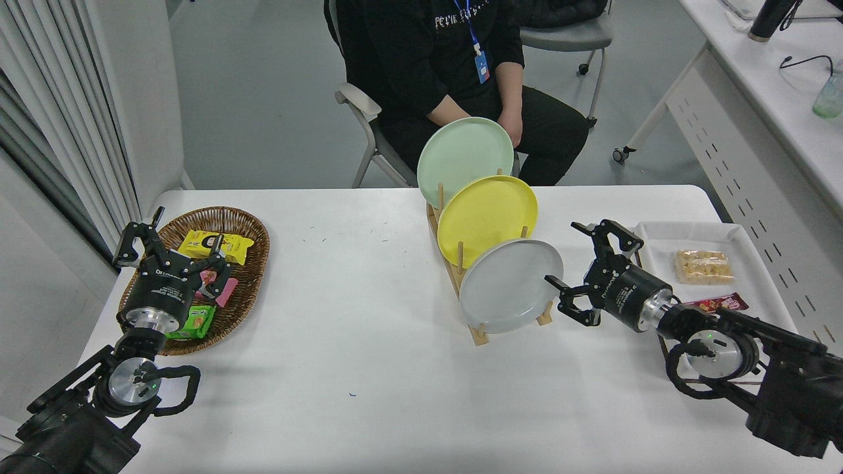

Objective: Place the plate on the table

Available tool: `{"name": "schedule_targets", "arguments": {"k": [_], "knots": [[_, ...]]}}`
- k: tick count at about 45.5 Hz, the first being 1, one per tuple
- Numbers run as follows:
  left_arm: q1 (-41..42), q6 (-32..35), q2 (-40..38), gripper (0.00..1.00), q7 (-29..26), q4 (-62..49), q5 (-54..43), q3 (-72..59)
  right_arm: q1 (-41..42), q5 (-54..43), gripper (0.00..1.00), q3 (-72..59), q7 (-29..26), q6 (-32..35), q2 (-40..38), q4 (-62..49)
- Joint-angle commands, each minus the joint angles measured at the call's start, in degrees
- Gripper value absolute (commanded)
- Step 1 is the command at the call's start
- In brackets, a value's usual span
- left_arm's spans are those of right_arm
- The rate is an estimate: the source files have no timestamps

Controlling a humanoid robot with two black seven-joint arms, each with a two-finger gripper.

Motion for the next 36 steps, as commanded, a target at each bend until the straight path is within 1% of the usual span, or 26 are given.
{"name": "schedule_targets", "arguments": {"k": [1, 10, 14, 23, 32, 36], "knots": [[-0.01, 0.0, 0.0, 0.98, 0.02, 0.0, 0.0, 0.02, -0.02, 0.01, 0.99, 1.49, -0.07, -1.19, 0.06, 0.04], [-0.01, 0.0, 0.0, 0.98, 0.02, 0.0, 0.0, -0.07, -0.19, 0.36, 0.99, 2.98, -0.07, -1.98, 1.03, 0.56], [-0.01, 0.0, 0.0, 0.98, 0.02, 0.0, 0.0, -0.07, -0.28, 2.11, 0.99, 3.25, -0.07, -3.65, 1.64, 0.74], [-0.01, 0.0, 0.0, 0.98, 0.02, 0.0, 0.0, 0.02, -0.63, 5.28, 0.99, 3.16, 0.02, -4.96, 2.17, 2.41], [-0.01, 0.0, 0.0, 0.98, 0.02, 0.0, 0.0, -0.07, -1.42, 5.46, 0.99, 3.25, 0.02, -12.52, 2.7, 7.86], [-0.01, 0.0, 0.0, 0.98, 0.02, 0.0, 0.0, 0.02, -1.51, 7.56, 0.99, 4.12, -0.07, -15.16, 2.97, 9.18]]}}
